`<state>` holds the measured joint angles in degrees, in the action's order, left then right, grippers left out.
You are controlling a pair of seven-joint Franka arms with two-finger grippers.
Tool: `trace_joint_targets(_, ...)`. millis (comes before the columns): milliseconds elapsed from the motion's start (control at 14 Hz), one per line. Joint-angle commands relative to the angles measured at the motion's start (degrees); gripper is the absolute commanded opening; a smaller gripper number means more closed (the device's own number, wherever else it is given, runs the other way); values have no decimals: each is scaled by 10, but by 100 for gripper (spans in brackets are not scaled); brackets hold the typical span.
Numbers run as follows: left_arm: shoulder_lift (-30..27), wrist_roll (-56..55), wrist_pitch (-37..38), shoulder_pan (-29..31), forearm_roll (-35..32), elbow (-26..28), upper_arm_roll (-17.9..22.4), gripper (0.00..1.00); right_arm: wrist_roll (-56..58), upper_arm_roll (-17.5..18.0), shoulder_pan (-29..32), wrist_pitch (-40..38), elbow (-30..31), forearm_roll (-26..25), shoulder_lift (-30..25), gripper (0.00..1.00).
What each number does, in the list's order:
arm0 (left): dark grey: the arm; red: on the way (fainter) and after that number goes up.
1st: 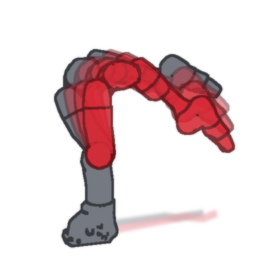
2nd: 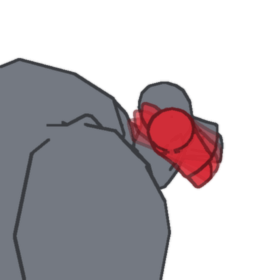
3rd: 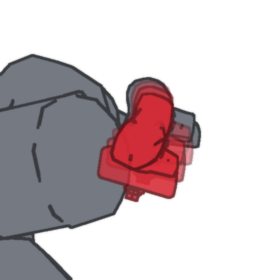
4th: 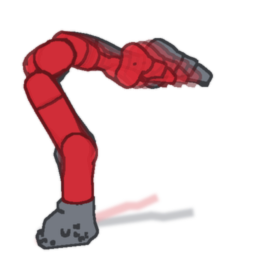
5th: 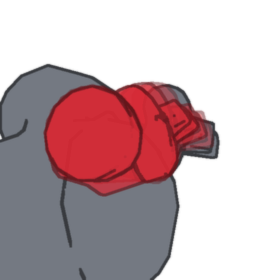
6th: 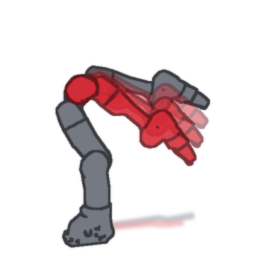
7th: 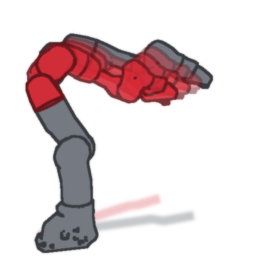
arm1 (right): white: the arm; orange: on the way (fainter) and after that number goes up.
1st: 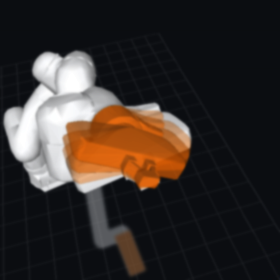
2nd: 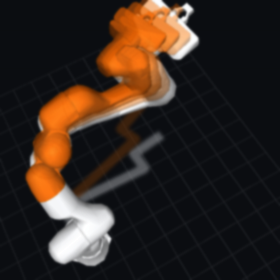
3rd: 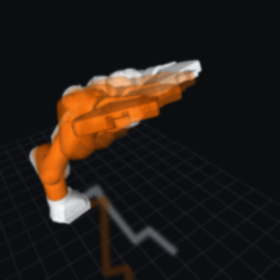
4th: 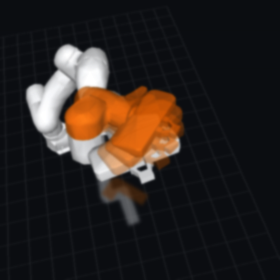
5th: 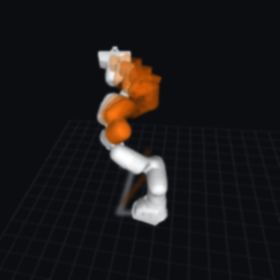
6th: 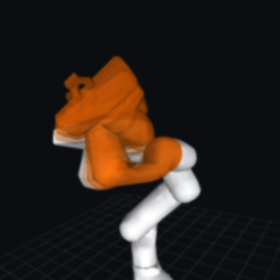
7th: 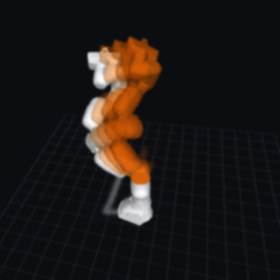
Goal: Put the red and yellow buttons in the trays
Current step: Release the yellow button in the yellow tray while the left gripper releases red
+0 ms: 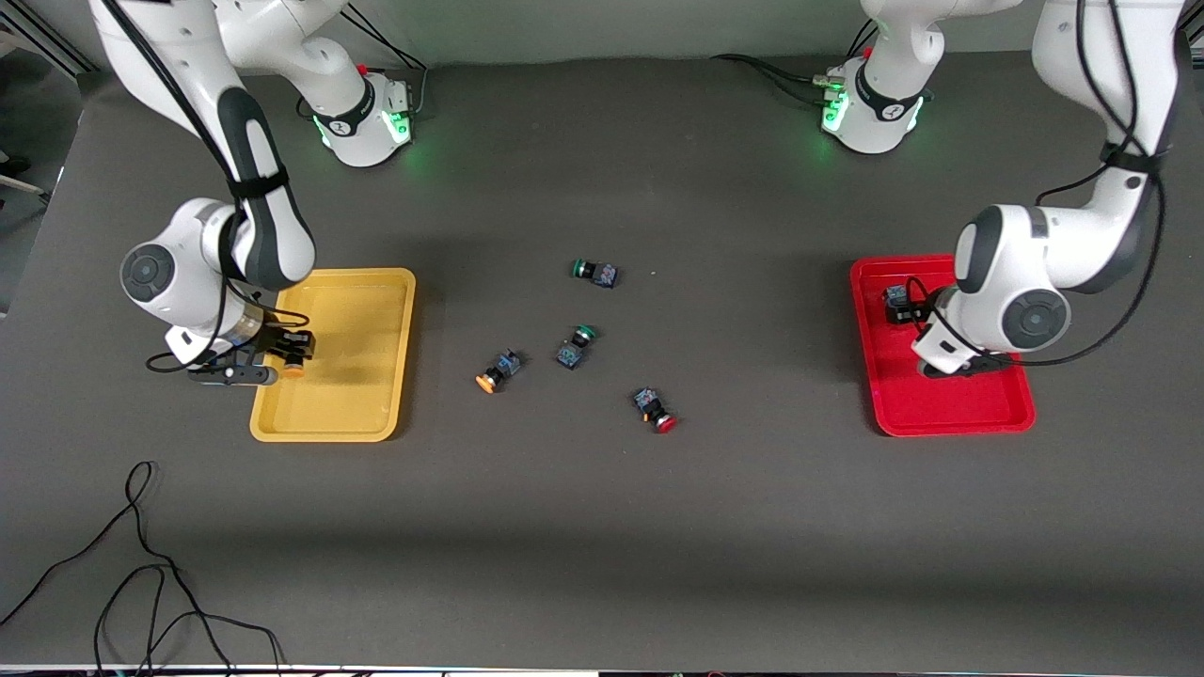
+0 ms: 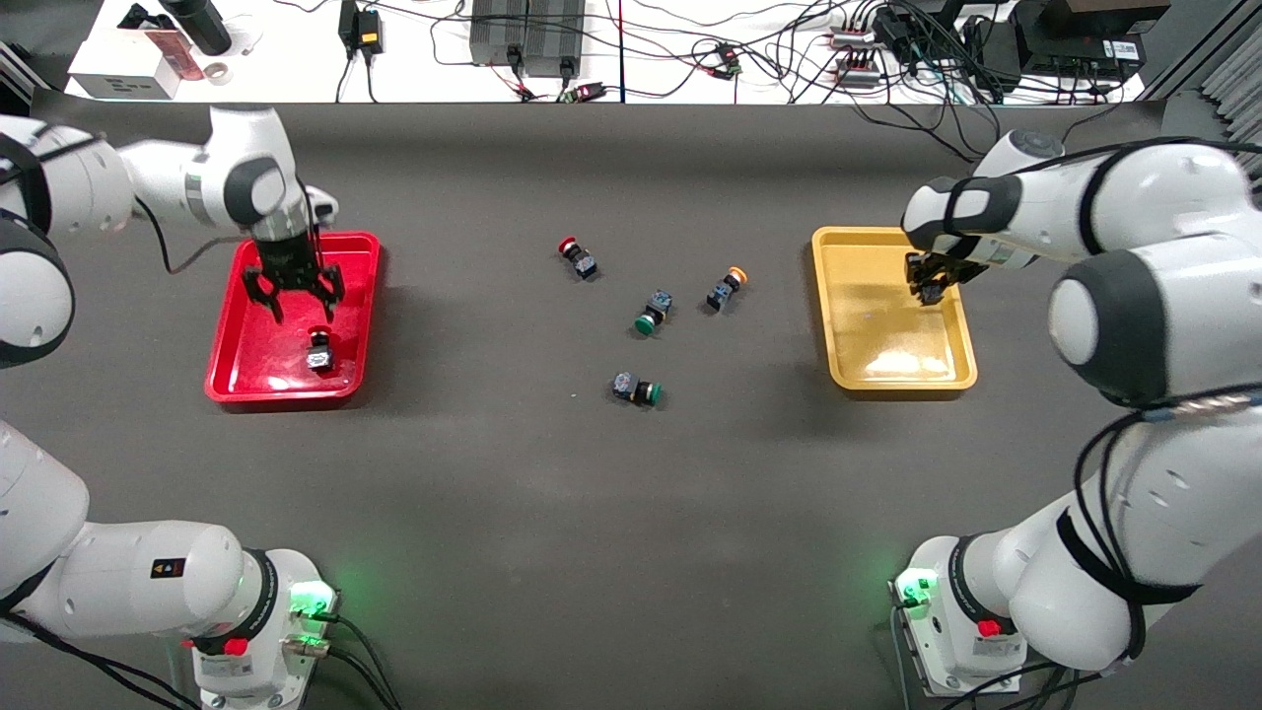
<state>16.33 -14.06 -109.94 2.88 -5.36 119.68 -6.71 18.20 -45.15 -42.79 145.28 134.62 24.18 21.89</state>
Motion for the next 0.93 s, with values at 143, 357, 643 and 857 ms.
trace_joint_targets(143, 47, -83, 141, -87, 86, -204, -10, 100, 25, -1, -6, -3, -26, 38, 27, 99)
trace_joint_targets(357, 131, -225, 141, -155, 124, -332, -14, 100, 14, -7, -9, -97, -79, 31, 8, 100)
trace_joint_targets(643, 270, -435, 94, -241, 158, -472, -15, 100, -86, -33, -11, -308, -250, -88, -5, 100)
trace_joint_targets(857, 330, -532, -6, -277, 163, -500, -16, 100, -157, -27, -17, -418, -355, -94, -5, 100)
